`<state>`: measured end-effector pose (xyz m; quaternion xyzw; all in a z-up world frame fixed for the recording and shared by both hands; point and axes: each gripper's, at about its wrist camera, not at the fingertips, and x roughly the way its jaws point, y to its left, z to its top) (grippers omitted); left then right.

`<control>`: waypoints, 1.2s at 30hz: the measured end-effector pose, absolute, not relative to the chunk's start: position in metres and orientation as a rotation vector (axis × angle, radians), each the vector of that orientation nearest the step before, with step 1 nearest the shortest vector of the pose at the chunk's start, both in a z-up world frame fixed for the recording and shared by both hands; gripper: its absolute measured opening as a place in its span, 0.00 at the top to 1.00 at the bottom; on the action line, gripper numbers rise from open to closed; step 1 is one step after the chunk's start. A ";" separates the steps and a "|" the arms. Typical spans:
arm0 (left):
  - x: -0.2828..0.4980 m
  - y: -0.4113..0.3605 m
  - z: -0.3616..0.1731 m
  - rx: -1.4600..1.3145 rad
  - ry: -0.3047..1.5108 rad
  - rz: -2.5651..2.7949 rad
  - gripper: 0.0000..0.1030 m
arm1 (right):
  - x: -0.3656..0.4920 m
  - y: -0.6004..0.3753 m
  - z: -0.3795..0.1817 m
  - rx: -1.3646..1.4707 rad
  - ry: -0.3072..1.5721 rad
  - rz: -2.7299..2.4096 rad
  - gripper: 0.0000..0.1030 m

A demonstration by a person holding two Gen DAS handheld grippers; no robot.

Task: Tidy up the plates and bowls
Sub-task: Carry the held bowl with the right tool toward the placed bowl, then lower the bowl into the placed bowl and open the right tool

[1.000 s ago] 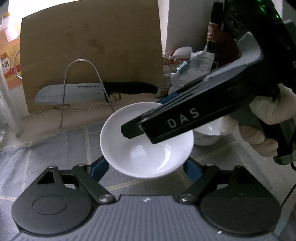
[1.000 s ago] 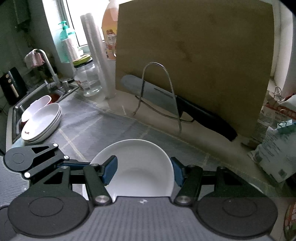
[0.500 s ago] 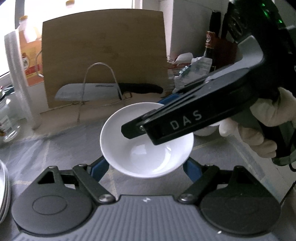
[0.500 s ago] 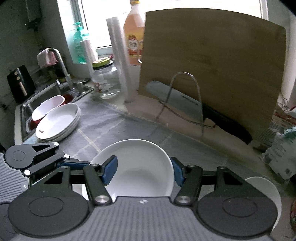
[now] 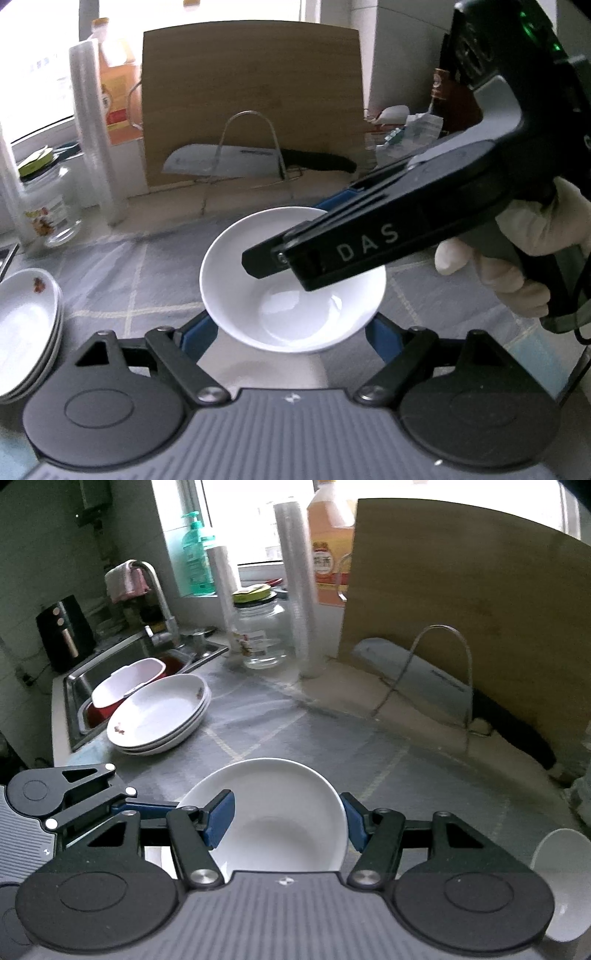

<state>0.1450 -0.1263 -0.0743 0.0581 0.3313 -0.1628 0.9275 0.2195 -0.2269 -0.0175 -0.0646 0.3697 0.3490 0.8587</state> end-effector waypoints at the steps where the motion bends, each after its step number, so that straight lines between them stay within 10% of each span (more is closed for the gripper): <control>1: 0.143 -0.124 -0.074 0.116 0.680 -0.330 0.16 | 0.219 -0.223 -0.018 -0.138 0.778 0.738 0.34; 36: 0.120 -0.096 -0.093 0.140 0.770 -0.298 0.16 | 0.201 -0.190 -0.054 -0.120 0.862 0.782 0.34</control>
